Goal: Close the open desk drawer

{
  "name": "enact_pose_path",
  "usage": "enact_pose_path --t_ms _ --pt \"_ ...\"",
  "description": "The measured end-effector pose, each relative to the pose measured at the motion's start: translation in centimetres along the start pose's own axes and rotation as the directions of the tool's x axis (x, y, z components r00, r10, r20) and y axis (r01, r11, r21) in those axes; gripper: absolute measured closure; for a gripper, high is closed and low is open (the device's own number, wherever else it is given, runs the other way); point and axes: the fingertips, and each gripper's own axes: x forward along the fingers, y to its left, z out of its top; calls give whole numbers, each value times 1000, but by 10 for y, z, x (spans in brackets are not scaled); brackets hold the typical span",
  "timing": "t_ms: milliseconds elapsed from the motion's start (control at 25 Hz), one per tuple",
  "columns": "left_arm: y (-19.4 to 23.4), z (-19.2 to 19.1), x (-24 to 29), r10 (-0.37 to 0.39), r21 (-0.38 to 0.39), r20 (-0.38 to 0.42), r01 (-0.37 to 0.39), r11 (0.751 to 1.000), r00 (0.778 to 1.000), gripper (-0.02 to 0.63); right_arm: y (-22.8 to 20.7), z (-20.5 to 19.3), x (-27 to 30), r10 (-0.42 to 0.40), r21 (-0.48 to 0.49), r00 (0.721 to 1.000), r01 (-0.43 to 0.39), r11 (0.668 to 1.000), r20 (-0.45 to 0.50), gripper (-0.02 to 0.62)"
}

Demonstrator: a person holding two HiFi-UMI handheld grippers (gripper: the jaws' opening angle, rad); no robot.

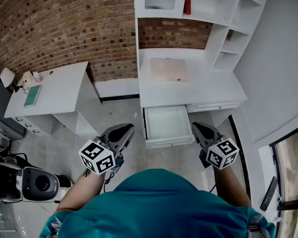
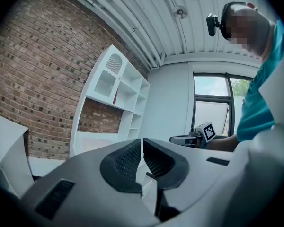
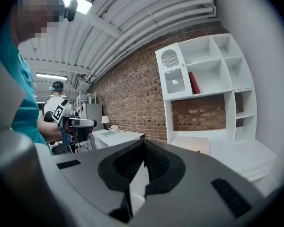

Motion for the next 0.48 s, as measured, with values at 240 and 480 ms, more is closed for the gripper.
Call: enact_pose_path --t_ms 240,480 --pt "-2 -5 56 71 -13 -17 -71 997 997 578 -58 0 6 80 2 997 -80 997 -17 574" --pt "-21 -15 107 165 -43 -9 -165 985 986 578 -115 -11 13 200 3 978 -200 980 -51 574"
